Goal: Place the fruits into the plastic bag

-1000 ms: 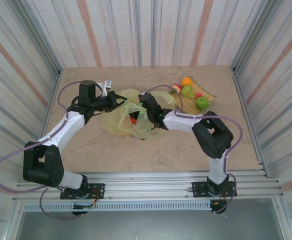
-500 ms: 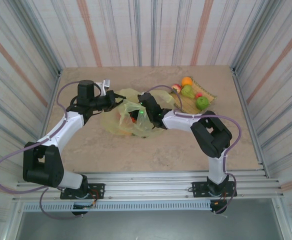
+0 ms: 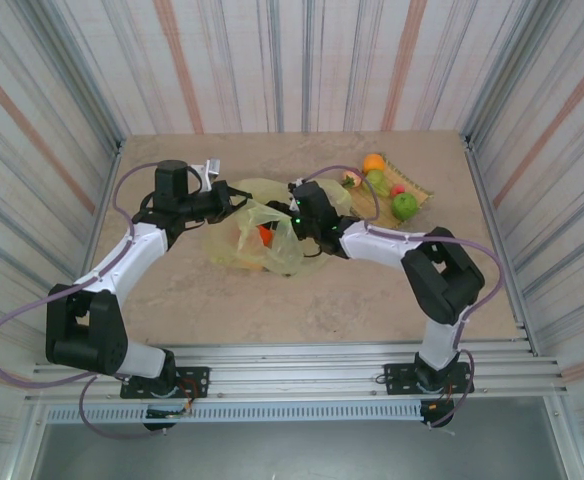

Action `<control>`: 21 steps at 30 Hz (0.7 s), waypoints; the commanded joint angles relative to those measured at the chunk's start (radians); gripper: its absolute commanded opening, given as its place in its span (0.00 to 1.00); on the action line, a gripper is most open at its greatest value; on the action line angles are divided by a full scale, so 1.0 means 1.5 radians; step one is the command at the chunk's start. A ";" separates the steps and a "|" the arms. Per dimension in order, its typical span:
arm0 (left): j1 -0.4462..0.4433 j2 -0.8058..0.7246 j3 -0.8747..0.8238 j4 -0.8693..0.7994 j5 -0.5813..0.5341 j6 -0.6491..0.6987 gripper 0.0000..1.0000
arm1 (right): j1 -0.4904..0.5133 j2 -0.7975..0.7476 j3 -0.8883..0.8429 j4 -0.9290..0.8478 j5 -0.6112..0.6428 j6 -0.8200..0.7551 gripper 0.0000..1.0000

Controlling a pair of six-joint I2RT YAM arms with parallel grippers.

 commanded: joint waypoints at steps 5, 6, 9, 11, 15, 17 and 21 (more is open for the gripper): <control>0.006 -0.022 -0.006 0.006 0.009 0.002 0.00 | -0.024 -0.117 -0.024 -0.181 0.071 -0.141 0.74; 0.006 -0.022 -0.007 0.006 0.009 0.002 0.00 | -0.027 -0.134 -0.023 -0.218 0.093 -0.165 0.74; 0.007 -0.022 -0.005 0.006 0.009 0.003 0.00 | -0.033 -0.182 -0.028 -0.298 0.152 -0.235 0.75; 0.007 -0.021 -0.005 0.006 0.008 0.003 0.00 | -0.038 -0.217 -0.028 -0.345 0.186 -0.283 0.75; 0.007 -0.022 -0.003 0.002 0.006 0.008 0.00 | -0.055 -0.281 -0.029 -0.402 0.199 -0.359 0.77; 0.007 -0.023 0.003 -0.004 0.005 0.013 0.00 | -0.062 -0.320 -0.043 -0.398 0.169 -0.413 0.78; 0.007 -0.030 0.010 -0.024 -0.008 0.032 0.00 | -0.086 -0.397 -0.050 -0.413 0.140 -0.498 0.80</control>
